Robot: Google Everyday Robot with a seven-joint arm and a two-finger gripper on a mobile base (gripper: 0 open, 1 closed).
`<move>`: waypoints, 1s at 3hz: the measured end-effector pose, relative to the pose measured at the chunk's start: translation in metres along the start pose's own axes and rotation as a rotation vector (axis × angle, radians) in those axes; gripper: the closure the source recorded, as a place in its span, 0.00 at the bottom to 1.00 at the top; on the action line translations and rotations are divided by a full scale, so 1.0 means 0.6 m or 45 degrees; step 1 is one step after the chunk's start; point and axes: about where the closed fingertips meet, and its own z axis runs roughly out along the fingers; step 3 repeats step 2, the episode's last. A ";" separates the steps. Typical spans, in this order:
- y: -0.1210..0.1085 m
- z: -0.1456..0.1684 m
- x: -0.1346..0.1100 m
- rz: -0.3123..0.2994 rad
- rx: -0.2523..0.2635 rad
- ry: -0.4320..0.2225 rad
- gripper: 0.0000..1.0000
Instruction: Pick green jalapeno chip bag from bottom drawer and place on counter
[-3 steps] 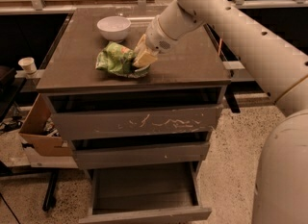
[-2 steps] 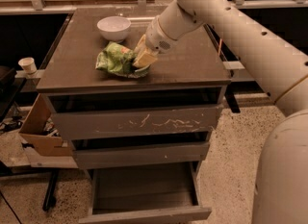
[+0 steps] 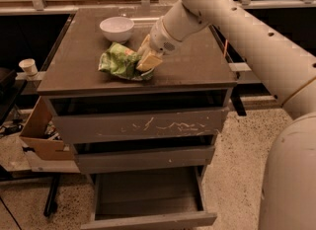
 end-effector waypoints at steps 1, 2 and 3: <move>0.000 0.000 0.000 0.000 0.000 0.000 0.00; 0.000 0.000 0.000 0.000 0.000 0.000 0.00; 0.000 0.000 0.000 0.000 0.000 0.000 0.00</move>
Offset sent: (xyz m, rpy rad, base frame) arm 0.0000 0.0000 0.0000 0.0000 0.0000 0.0000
